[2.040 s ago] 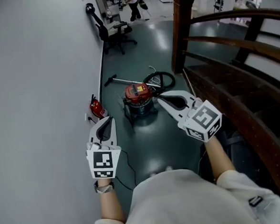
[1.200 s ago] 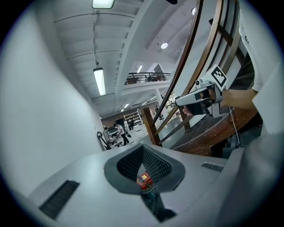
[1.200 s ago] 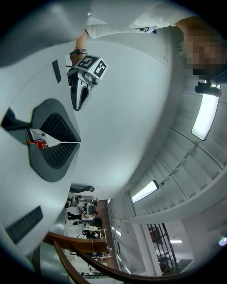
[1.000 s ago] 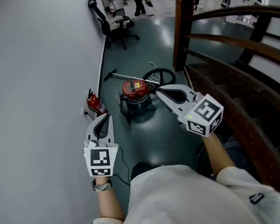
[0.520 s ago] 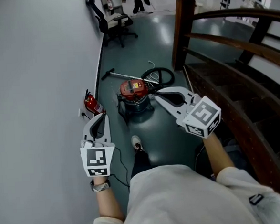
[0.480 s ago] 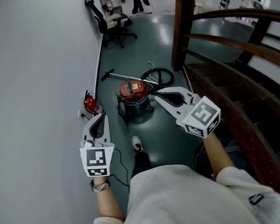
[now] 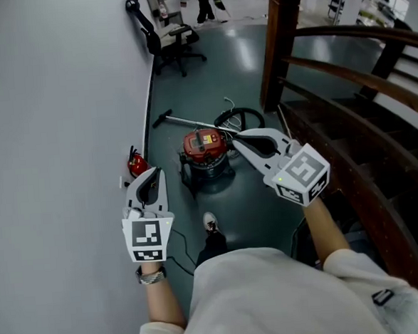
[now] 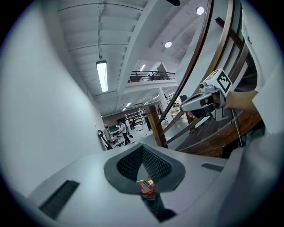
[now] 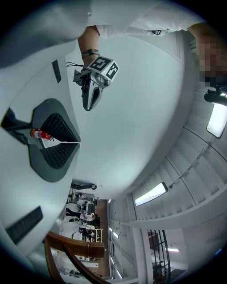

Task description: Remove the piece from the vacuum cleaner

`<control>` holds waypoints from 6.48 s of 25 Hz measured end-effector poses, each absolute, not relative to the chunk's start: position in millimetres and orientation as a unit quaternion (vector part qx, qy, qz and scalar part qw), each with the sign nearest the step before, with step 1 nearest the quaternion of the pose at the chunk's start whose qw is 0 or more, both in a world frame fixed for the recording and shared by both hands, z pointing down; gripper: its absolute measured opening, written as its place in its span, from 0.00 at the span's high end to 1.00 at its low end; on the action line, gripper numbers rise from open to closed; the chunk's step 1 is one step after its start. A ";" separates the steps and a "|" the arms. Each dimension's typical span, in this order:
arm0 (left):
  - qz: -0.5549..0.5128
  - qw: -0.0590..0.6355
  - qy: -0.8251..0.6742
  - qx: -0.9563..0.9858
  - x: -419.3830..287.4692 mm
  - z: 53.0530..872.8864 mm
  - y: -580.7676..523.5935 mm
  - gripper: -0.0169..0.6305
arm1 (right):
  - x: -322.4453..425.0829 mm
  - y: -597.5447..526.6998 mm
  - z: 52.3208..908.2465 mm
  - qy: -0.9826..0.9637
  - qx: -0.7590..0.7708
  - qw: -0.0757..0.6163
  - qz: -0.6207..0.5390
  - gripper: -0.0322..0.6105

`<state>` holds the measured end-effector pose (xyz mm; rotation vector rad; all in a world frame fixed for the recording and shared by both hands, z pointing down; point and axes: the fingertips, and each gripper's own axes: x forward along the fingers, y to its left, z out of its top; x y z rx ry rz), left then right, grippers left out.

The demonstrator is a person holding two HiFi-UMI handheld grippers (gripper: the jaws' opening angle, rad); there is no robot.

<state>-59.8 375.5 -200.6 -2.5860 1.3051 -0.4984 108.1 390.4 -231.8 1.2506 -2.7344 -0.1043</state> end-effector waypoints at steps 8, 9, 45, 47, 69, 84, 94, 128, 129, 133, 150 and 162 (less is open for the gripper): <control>-0.171 0.091 0.437 -0.878 -66.4 -191.9 326.8 0.97 | 102.2 340.4 -223.3 -0.902 0.423 0.084 -0.036 0.90; -0.171 0.088 0.437 -0.878 -68.1 -191.7 321.7 0.97 | 103.1 333.5 -222.9 -0.899 0.430 0.084 -0.030 0.90; -0.180 0.042 0.416 -0.891 -125.7 -159.7 148.1 0.97 | 35.7 165.8 -197.5 -0.898 0.423 0.124 -0.011 0.90; -0.181 0.041 0.413 -0.892 -127.1 -157.2 137.2 0.97 | 34.0 156.2 -195.1 -0.897 0.425 0.124 -0.009 0.90; -0.204 0.006 0.385 -0.900 -125.8 -114.4 63.7 0.97 | 34.6 87.4 -153.7 -0.886 0.438 0.150 0.027 0.90; -0.231 -0.020 0.383 -0.894 -121.3 -73.8 29.6 0.97 | 54.1 48.1 -108.1 -0.877 0.448 0.165 0.062 0.90; -0.263 -0.031 0.386 -0.884 -107.4 -23.5 -0.6 0.97 | 72.3 18.7 -60.1 -0.875 0.445 0.167 0.090 0.90; -0.243 -0.139 0.435 -0.856 -91.2 165.5 -40.8 0.97 | 87.0 -37.6 141.1 -0.857 0.444 0.159 0.207 0.90; -0.246 -0.142 0.437 -0.854 -92.1 171.6 -40.9 0.97 | 84.9 -38.3 146.4 -0.858 0.441 0.161 0.209 0.90; -0.252 -0.155 0.442 -0.847 -92.3 191.8 -42.4 0.97 | 80.6 -41.2 167.4 -0.860 0.429 0.170 0.218 0.90; -0.284 -0.202 0.435 -0.830 -79.8 293.5 -36.1 0.97 | 90.8 -41.9 266.2 -0.848 0.410 0.200 0.269 0.90; -0.294 -0.227 0.426 -0.825 -78.8 353.1 -38.0 0.97 | 85.7 -48.2 330.3 -0.843 0.399 0.207 0.296 0.90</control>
